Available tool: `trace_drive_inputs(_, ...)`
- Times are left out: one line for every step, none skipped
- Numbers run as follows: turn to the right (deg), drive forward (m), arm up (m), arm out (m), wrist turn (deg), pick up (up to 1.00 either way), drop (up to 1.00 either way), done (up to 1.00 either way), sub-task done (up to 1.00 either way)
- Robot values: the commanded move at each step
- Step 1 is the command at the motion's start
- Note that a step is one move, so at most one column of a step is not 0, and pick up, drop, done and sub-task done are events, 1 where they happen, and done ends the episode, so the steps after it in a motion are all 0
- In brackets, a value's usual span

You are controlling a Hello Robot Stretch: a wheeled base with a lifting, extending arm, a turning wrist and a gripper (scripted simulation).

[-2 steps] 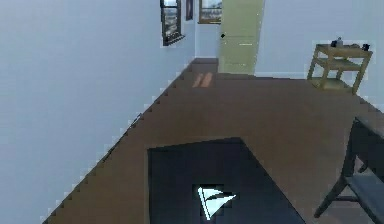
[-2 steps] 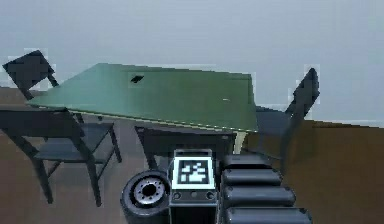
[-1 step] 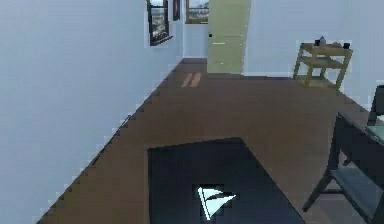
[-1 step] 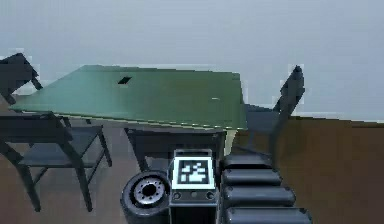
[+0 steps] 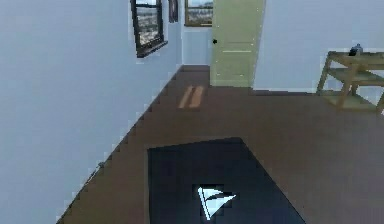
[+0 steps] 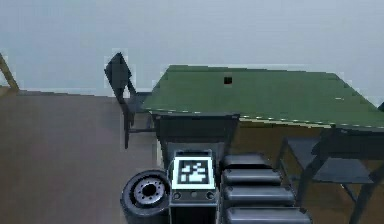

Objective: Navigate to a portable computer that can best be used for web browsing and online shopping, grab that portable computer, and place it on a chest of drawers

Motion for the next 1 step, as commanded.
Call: trace_drive_inputs(0.0, 1.00, 0.00, 0.00, 0.0, 0.00, 0.00, 0.00, 0.00)
